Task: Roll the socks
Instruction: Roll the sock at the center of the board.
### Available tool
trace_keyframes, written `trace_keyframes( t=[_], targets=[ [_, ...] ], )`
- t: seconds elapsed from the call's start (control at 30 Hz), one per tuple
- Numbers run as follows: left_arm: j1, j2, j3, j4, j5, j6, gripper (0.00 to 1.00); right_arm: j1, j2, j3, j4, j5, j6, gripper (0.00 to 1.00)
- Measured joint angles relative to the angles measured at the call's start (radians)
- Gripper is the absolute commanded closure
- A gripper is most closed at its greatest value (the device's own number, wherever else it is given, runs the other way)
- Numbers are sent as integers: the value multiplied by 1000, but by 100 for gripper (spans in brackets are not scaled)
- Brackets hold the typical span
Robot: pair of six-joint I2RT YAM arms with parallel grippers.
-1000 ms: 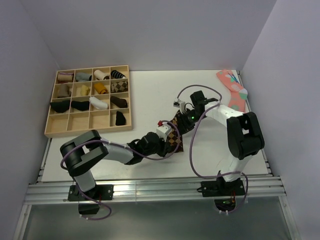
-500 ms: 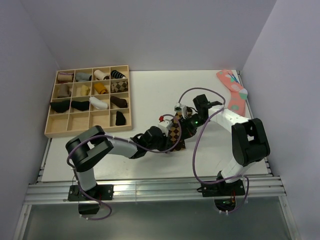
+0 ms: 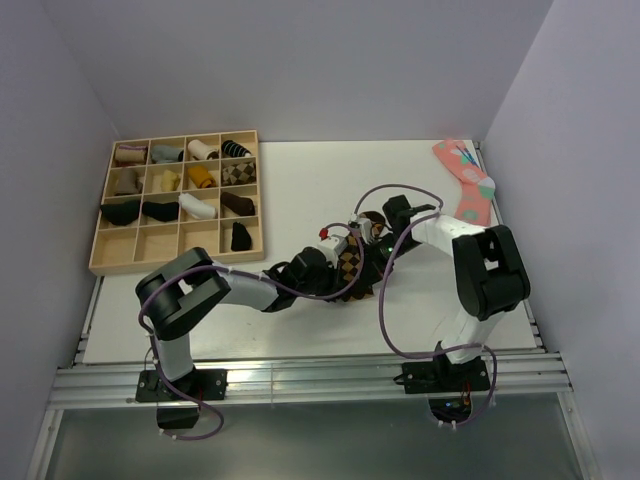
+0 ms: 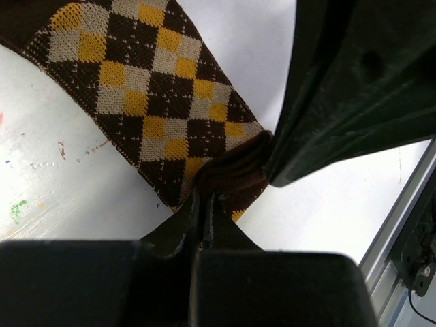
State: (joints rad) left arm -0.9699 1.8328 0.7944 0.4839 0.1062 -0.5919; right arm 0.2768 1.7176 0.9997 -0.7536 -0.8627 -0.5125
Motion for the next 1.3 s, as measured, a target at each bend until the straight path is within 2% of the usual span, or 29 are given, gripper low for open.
trace_keyframes(
  t=[0.47,0.7,0.97,1.17,1.3],
  targets=[
    [5,2,3,-4,11,0,100,-2,74,17,57,177,197,99],
    [11,14,24,-18,27,-5,100,-10,60,20,55,194,208,95],
    [35,15,42,-64,84,-23,100,-112,-120,-20,100,183,106,91],
    [44,15,78,-143,119,-24,100,-123,-309,-152,140,156,-48,88],
    [57,15,91,-179,158,-32,100,-143,-480,-256,154,119,-178,75]
  ],
)
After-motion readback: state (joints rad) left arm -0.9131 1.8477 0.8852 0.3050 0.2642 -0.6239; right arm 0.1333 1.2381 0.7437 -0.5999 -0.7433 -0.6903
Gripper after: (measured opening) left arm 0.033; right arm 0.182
